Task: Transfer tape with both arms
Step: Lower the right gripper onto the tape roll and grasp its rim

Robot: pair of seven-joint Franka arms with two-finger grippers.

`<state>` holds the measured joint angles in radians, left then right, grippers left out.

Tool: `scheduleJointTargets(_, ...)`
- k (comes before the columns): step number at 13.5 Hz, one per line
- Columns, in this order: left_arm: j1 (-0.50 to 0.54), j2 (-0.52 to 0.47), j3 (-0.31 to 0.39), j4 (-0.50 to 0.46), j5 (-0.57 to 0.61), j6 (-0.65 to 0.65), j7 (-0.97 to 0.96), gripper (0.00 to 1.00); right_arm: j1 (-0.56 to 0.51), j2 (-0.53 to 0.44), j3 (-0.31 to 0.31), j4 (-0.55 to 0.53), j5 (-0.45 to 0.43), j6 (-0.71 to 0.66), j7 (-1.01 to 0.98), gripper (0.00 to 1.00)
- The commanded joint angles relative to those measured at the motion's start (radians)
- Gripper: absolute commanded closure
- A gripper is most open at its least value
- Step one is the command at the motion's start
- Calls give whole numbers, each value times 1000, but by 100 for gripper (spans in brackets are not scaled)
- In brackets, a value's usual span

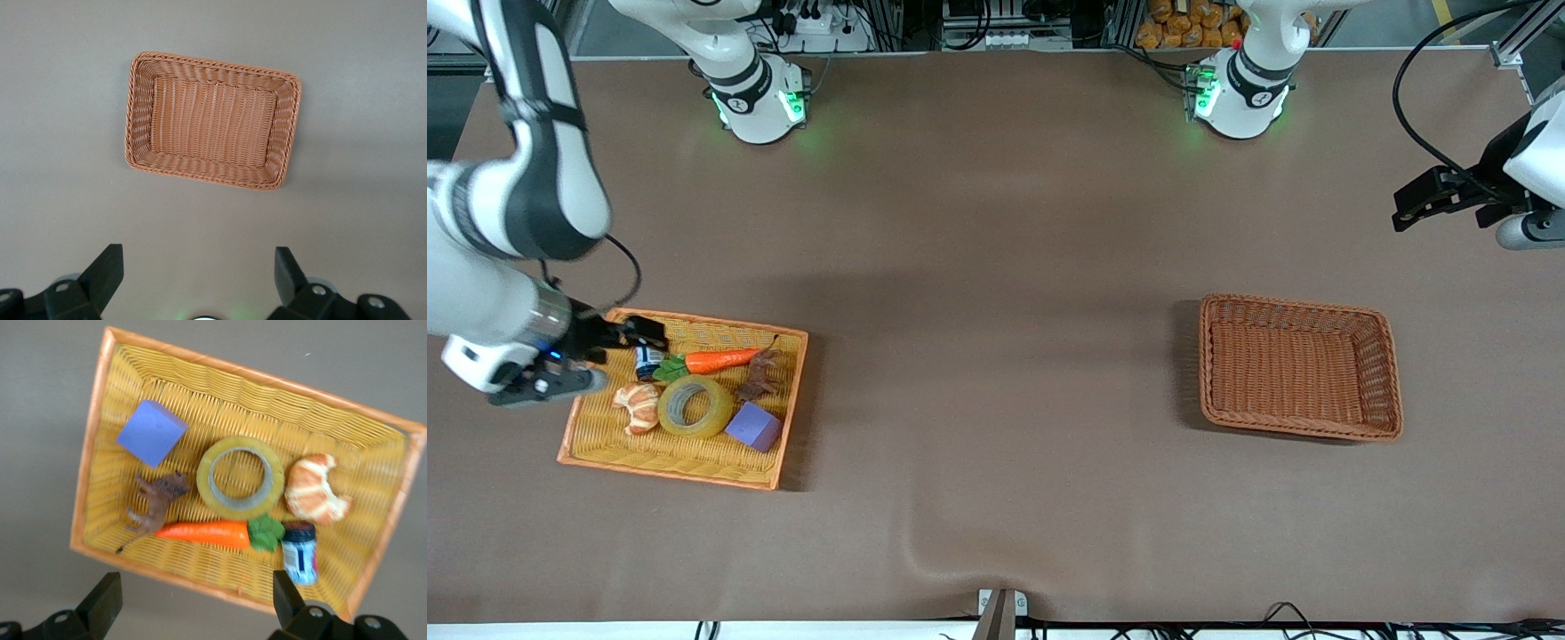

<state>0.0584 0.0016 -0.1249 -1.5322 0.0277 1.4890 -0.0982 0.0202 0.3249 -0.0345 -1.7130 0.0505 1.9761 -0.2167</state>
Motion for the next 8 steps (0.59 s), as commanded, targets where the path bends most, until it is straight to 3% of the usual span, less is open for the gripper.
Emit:
scheduleJointTargets(1, 5, 1, -4, 9, 12, -6, 12, 0, 18, 78, -4, 13, 8, 53, -38, 0)
scheduleJointTargets(3, 5, 1, -4, 7, 11, -6, 14, 0, 12, 153, -4, 10, 11, 113, -258, 0)
scheduleJointTargets(8, 5, 1, -4, 4, 9, -6, 14, 0, 14, 304, -5, 59, 9, 199, -536, 0)
